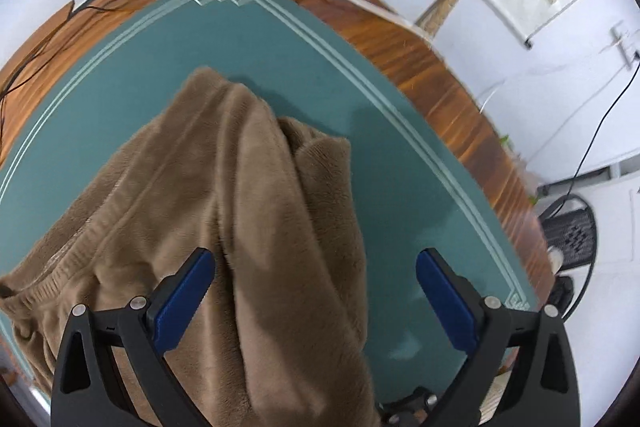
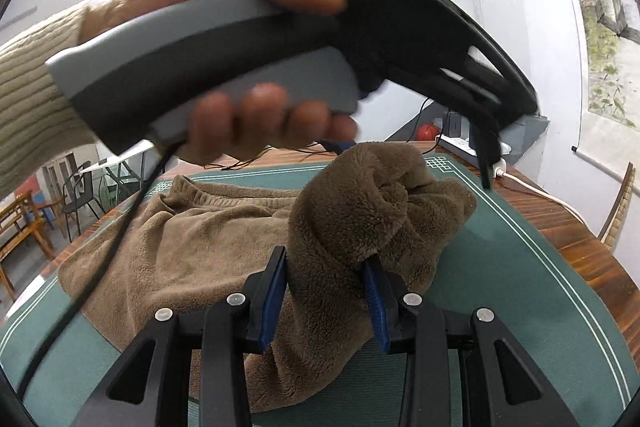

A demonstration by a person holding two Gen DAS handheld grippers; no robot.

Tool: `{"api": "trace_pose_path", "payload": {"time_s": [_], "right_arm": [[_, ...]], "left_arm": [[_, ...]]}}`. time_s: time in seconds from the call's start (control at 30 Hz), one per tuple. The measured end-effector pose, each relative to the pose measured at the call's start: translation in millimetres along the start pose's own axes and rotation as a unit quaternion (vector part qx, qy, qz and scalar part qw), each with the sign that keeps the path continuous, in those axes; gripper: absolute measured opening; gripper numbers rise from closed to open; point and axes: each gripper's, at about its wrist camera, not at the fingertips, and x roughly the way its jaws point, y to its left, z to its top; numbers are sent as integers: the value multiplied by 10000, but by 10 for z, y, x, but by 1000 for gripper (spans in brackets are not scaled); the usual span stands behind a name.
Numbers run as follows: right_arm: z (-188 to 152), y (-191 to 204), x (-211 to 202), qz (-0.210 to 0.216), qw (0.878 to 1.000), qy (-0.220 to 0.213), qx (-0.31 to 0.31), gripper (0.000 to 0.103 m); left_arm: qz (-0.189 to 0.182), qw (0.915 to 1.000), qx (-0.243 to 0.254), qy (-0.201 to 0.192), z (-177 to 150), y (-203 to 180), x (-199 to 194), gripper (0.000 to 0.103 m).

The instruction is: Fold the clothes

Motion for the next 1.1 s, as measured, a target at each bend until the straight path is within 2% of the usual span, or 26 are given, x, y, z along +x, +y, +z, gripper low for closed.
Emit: {"api": "trace_pose_path", "payload": {"time_s": [0.1, 0.17, 0.2, 0.23, 0.27, 0.37, 0.57, 0.63, 0.7, 0.73, 0.9, 1.07, 1.1], "right_arm": [[-1, -28, -4, 15, 10000, 17, 54, 39], [-2, -51, -6, 26, 9999, 32, 97, 39], [-3, -62, -6, 32, 9999, 40, 119, 39], [-3, -72, -7, 36, 9999, 46, 137, 39], [-4, -75, -11, 37, 9999, 45, 139, 39], [-5, -77, -24, 41, 9999, 32, 126, 39], [-15, -120, -78, -46, 9998, -38, 192, 41], [-22, -185, -110, -139, 9992, -77, 355, 51], [-29, -252, -139, -271, 9979, -93, 579, 84], [-30, -277, -149, -303, 9973, -81, 666, 87], [-1, -248, -98, -37, 9964, 210, 825, 87], [-2, -102, 36, 242, 9964, 447, 683, 87], [-16, -76, 53, 243, 9966, 451, 647, 83]], "left_arm": [[555, 9978, 263, 253, 48, -126, 174, 101], [902, 9948, 377, 301, 67, -159, 222, 95], [998, 9934, 421, 374, 67, -155, 248, 76], [1094, 9919, 465, 446, 68, -151, 274, 62], [1146, 9911, 476, 485, 64, -139, 291, 41], [1106, 9919, 438, 443, 39, -94, 281, 33], [817, 9966, 89, 62, -60, 121, 23, 28], [684, 9976, -82, -61, -107, 244, -94, 28], [585, 9980, -189, -157, -131, 333, -186, 28], [543, 9980, -237, -205, -148, 368, -230, 28], [372, 9978, -364, -417, -255, 484, -416, 28], [222, 9968, -460, -614, -336, 573, -522, 28], [182, 9964, -505, -660, -361, 602, -536, 28]]}}
